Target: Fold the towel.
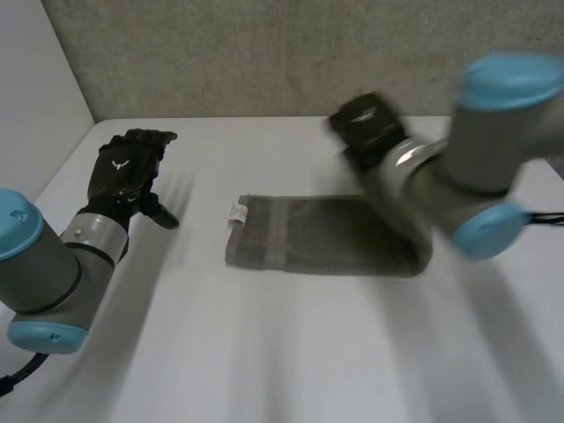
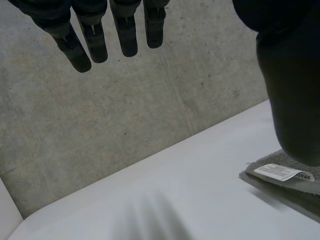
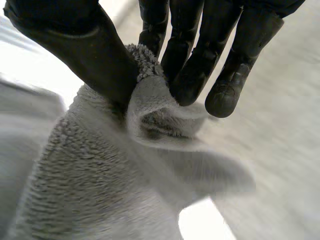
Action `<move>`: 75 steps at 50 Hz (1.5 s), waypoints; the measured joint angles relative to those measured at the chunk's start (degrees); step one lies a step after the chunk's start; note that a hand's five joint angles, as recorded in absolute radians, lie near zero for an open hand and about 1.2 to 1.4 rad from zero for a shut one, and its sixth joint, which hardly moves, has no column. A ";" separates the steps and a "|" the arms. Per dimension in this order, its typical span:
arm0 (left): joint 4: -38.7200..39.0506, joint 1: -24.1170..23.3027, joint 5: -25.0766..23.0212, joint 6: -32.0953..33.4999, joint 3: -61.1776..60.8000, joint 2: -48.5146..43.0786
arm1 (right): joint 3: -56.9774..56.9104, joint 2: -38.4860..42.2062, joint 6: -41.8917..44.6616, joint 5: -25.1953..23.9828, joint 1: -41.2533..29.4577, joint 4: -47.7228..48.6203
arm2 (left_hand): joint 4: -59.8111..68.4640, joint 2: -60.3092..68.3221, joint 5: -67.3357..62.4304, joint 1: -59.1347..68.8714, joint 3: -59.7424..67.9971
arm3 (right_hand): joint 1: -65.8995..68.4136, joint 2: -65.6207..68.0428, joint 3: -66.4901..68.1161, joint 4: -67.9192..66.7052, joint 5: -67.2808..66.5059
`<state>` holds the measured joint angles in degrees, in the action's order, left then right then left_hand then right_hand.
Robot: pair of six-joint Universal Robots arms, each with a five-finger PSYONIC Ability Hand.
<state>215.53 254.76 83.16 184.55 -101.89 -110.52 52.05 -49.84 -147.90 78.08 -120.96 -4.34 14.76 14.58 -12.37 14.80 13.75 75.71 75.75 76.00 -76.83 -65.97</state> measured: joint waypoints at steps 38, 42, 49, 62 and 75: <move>1.95 -2.43 -0.08 2.98 -1.51 -1.23 | 35.05 -4.78 -5.39 7.82 11.35 11.61 | 0.00 0.00 0.00 -0.02 0.00 | -7.89 -6.18 -2.12 2.61 1.92; 2.39 -2.56 -0.04 2.94 -1.71 -1.03 | 34.12 -5.25 -4.20 8.92 11.49 12.04 | 0.00 0.00 0.00 -0.02 0.00 | -3.14 -4.39 0.01 0.05 0.16; 2.93 -2.57 0.01 2.88 -1.69 -0.33 | 28.92 -5.79 0.19 8.99 8.72 11.98 | 0.00 0.00 0.00 -0.02 0.00 | -2.11 -4.39 0.02 0.05 0.16; 2.78 -2.95 0.24 2.46 1.88 3.18 | 15.51 1.25 14.36 -8.00 -8.85 10.90 | 0.00 0.00 0.00 -0.03 0.00 | -0.47 -2.98 0.29 0.04 0.16; 2.04 -5.31 0.41 2.11 7.70 2.36 | 14.50 3.70 12.62 -0.59 -9.76 11.60 | 0.00 0.00 0.02 -0.05 -0.02 | -62.08 -61.54 -62.23 62.38 62.38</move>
<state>217.57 249.46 83.57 186.67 -94.19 -108.15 66.55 -46.14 -135.29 77.49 -130.72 7.27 14.76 14.58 -12.35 14.75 13.73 13.62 14.21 13.77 -14.45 -3.59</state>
